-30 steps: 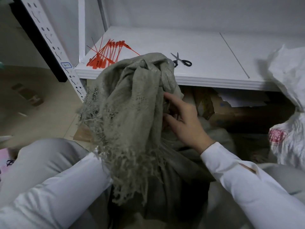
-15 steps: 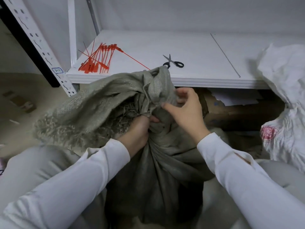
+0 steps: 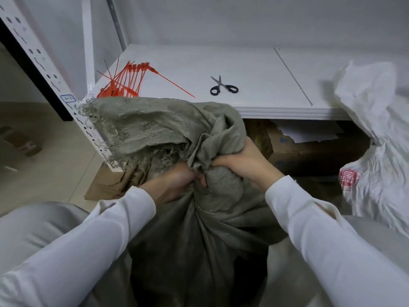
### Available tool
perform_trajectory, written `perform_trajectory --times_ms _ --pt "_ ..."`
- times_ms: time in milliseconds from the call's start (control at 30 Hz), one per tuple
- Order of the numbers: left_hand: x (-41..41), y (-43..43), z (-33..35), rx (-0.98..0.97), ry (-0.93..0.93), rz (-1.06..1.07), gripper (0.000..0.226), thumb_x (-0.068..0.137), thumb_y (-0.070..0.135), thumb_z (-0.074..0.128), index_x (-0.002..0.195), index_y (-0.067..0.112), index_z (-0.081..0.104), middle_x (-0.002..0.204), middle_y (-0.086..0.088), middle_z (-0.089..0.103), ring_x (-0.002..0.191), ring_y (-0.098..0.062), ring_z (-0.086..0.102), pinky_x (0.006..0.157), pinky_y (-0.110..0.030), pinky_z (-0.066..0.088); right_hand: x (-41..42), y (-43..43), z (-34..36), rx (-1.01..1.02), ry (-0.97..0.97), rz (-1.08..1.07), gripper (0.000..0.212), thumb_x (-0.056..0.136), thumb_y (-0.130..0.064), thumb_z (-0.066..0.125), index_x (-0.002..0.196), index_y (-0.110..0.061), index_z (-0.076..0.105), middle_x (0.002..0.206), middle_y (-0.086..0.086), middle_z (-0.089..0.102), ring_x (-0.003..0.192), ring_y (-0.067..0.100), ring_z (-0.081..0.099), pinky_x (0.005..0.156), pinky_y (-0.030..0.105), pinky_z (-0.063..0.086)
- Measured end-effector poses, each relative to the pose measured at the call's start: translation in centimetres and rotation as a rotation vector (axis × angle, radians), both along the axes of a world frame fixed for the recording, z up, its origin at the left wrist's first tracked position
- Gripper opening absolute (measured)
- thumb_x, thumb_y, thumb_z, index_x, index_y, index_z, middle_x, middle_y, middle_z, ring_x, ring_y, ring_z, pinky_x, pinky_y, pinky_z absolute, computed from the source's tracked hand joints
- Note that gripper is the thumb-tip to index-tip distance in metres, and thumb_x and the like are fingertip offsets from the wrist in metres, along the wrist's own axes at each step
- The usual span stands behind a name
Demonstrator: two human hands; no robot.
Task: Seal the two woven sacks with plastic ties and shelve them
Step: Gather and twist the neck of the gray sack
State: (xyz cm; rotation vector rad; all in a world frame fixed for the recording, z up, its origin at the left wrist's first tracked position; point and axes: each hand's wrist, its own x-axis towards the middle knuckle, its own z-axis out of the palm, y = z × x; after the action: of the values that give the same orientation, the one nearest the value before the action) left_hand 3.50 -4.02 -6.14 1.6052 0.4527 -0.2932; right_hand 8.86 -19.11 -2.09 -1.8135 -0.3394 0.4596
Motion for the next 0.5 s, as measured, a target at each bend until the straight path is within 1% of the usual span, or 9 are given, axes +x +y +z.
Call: perform_trajectory --times_ms 100,167,200,233,267,300,333,433,500 --pt "0.0 -1.3 0.6 0.096 -0.052 0.157 0.030 0.071 -0.016 0.055 0.051 0.007 0.061 0.075 -0.008 0.063 0.080 -0.024 0.056 0.072 -0.031 0.048 0.7 0.3 -0.1 -0.059 -0.071 -0.155 0.037 0.061 -0.020 0.085 0.095 -0.019 0.072 0.099 -0.003 0.071 0.095 0.015 0.066 0.084 0.037 0.057" --pt "0.0 -2.0 0.7 0.169 -0.113 0.260 0.012 0.071 -0.006 0.062 0.071 0.005 0.064 0.084 -0.009 0.064 0.081 -0.021 0.057 0.067 -0.028 0.046 0.8 0.4 -0.3 -0.081 -0.080 -0.291 0.028 0.061 -0.021 0.083 0.084 -0.025 0.068 0.097 -0.001 0.070 0.095 0.020 0.065 0.085 0.043 0.056" --pt "0.0 -2.0 0.5 0.225 -0.160 0.289 0.019 0.072 0.003 0.067 0.090 0.005 0.061 0.094 -0.009 0.064 0.085 -0.017 0.057 0.070 -0.028 0.048 0.8 0.5 -0.4 -0.087 -0.083 -0.354 0.025 0.062 -0.020 0.082 0.079 -0.026 0.065 0.094 -0.001 0.069 0.094 0.022 0.064 0.085 0.043 0.055" --pt "-0.1 -1.9 0.2 0.292 -0.243 0.303 0.043 0.070 0.016 0.071 0.106 0.008 0.050 0.105 -0.008 0.060 0.093 -0.015 0.057 0.078 -0.030 0.049 0.8 0.6 -0.5 -0.094 -0.083 -0.414 0.022 0.064 -0.019 0.081 0.078 -0.025 0.064 0.093 0.000 0.068 0.093 0.023 0.063 0.085 0.042 0.055" --pt "-0.4 -1.8 0.2 0.399 -0.352 0.293 0.062 0.066 0.028 0.072 0.117 0.017 0.039 0.115 -0.008 0.055 0.104 -0.017 0.056 0.089 -0.035 0.050 0.9 0.6 -0.7 -0.101 -0.091 -0.469 0.020 0.066 -0.018 0.079 0.080 -0.021 0.065 0.093 0.001 0.068 0.093 0.024 0.063 0.084 0.040 0.055" --pt "-0.8 -1.9 0.3 0.529 -0.479 0.257 0.073 0.064 0.036 0.071 0.124 0.024 0.032 0.122 -0.009 0.050 0.113 -0.021 0.053 0.096 -0.037 0.047 1.0 0.6 -0.7 -0.115 -0.096 -0.519 0.020 0.068 -0.018 0.078 0.083 -0.018 0.066 0.095 0.003 0.068 0.094 0.025 0.063 0.084 0.038 0.054" --pt "-1.3 -2.3 0.5 0.658 -0.580 0.186 0.081 0.066 0.036 0.071 0.132 0.024 0.027 0.127 -0.011 0.047 0.120 -0.024 0.049 0.101 -0.036 0.044 1.0 0.7 -0.8 -0.124 -0.095 -0.559 0.021 0.069 -0.018 0.077 0.087 -0.016 0.067 0.098 0.005 0.069 0.096 0.026 0.063 0.083 0.036 0.054" --pt "-2.7 -4.3 0.8 0.953 -0.667 -0.054 0.098 0.070 0.030 0.075 0.148 0.003 0.021 0.145 -0.017 0.034 0.135 -0.030 0.032 0.112 -0.035 0.029 0.7 1.2 -0.7 -0.101 -0.096 -0.584 0.020 0.070 -0.020 0.078 0.083 -0.018 0.062 0.099 0.007 0.069 0.095 0.025 0.063 0.083 0.034 0.053" --pt "-2.9 -4.7 -0.2 1.050 -0.660 -0.113 0.107 0.072 0.034 0.074 0.151 -0.003 0.011 0.155 -0.021 0.019 0.141 -0.034 0.018 0.117 -0.032 0.012 0.0 1.6 -0.5 -0.081 -0.143 -0.539 0.025 0.070 -0.025 0.081 0.078 -0.023 0.057 0.093 -0.001 0.067 0.091 0.019 0.060 0.081 0.031 0.051"
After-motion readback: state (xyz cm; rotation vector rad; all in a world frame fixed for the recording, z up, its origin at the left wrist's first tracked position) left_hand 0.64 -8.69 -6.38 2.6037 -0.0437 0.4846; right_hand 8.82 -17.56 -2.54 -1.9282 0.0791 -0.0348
